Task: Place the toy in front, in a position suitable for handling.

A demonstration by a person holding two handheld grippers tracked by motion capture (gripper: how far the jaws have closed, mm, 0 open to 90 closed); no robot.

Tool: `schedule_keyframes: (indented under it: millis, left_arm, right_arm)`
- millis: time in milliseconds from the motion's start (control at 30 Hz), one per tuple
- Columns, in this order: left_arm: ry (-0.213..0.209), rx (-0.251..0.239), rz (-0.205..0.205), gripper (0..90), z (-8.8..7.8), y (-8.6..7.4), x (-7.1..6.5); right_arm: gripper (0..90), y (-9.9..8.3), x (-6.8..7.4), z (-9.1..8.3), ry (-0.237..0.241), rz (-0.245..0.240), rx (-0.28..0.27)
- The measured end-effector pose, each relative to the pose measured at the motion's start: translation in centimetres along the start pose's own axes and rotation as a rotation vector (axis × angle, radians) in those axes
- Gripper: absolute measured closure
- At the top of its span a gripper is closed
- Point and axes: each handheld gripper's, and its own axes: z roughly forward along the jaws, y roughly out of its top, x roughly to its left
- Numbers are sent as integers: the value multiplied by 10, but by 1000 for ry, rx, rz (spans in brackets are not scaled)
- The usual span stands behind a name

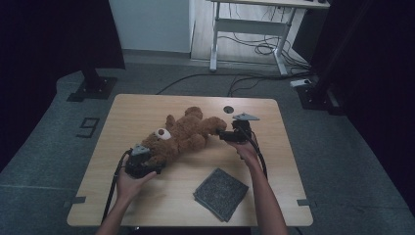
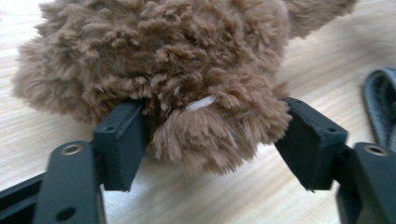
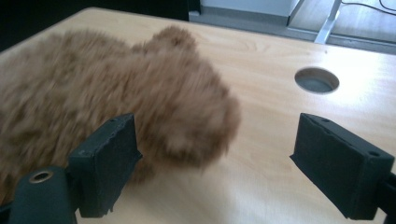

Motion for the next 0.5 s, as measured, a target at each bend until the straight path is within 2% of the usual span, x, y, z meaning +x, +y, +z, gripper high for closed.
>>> schedule_keyframes:
  millis: [67,100,167,200,233,300,333,367,467,500]
  left_arm:
    - [9,-2,-3,314,0,1,1]
    - [18,-4,-3,394,0,1,2]
    - [23,-2,-2,433,0,1,5]
    - [25,-3,1,450,1,1,7]
    - [25,-3,1,470,1,1,7]
    - [25,-7,-4,489,2,1,9]
    - [22,-9,1,551,4,-1,10]
    - [22,-9,1,586,4,-1,10]
    - [24,-20,3,664,7,-2,9]
    - [24,-20,3,679,7,-2,9]
  right_arm:
    - [133,2,-1,4,-4,-3,7]
    - [134,5,-2,14,5,-1,20]
    - [135,7,-3,19,6,1,30]
    - [175,8,-4,28,16,10,20]
    - [175,8,-4,28,16,10,20]
    - [251,8,-5,34,33,44,23]
    - [482,7,-3,37,59,31,28]
    - [524,6,-1,38,77,8,21]
    - [651,8,3,36,48,-20,20]
    - [651,8,3,36,48,-20,20]
